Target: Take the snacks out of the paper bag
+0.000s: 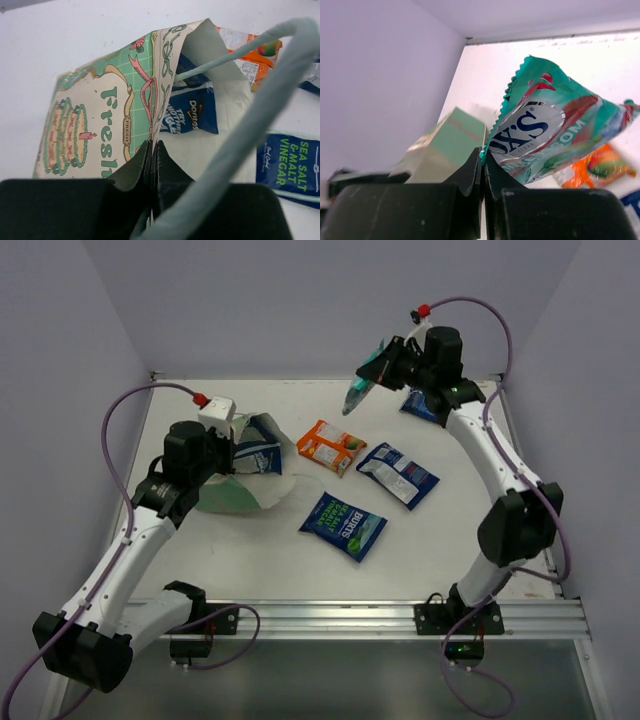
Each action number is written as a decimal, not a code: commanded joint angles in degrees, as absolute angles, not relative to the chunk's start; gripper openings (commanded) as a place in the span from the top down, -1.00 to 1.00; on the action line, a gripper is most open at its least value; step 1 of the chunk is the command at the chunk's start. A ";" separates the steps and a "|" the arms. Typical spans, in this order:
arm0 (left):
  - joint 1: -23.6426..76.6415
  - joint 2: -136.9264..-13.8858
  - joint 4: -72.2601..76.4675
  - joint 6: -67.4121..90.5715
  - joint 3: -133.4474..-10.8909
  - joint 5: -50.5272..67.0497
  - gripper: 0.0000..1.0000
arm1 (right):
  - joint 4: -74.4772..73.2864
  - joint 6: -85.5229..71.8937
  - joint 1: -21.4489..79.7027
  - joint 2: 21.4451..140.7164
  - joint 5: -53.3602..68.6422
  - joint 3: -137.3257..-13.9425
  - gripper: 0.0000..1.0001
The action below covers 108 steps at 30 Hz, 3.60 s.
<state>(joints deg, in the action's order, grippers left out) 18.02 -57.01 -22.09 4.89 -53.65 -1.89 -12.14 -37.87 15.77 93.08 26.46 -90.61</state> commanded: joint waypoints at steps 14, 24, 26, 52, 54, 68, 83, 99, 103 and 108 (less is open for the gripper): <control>17.75 -57.04 -28.04 -3.86 -61.35 7.91 1.00 | -12.99 -37.38 8.00 113.77 16.12 -97.13 -0.64; 17.84 -57.31 -30.15 -6.68 -63.89 8.70 1.00 | -17.05 -20.67 21.07 85.11 14.77 -83.68 -0.86; 17.93 -57.13 -30.41 -6.94 -64.07 8.27 1.00 | -16.70 -17.34 27.47 83.24 14.76 -82.97 -0.82; 17.93 -55.37 -30.68 -6.51 -63.20 9.67 1.00 | -17.49 -5.80 47.55 105.13 10.37 -94.22 -0.70; 17.93 -55.63 -30.50 -5.98 -63.02 9.49 1.00 | -19.06 -5.71 47.55 103.63 9.24 -95.27 -0.75; 17.84 -57.74 -28.92 -4.22 -62.23 7.91 1.00 | -30.14 -5.53 49.39 89.65 4.56 -100.29 -0.84; 17.93 -58.10 -29.18 -4.39 -62.58 8.35 1.00 | -26.72 -8.70 52.21 99.66 10.81 -97.74 -0.74; 17.93 -55.72 -31.11 -4.31 -60.64 8.00 1.00 | -22.41 -13.62 52.21 100.38 -9.84 -92.63 -0.76; 17.93 -56.42 -30.85 -4.04 -60.64 7.91 1.00 | -22.24 -13.36 52.29 98.79 -12.82 -92.64 -0.76; 17.93 -57.13 -30.41 -3.60 -60.73 7.65 1.00 | -21.72 -12.92 52.29 96.77 -14.42 -91.67 -0.75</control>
<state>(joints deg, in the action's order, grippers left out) 18.02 -56.84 -32.23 -4.95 -60.95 8.29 -24.38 -12.60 52.38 101.01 -11.33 -92.29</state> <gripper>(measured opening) 0.027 0.877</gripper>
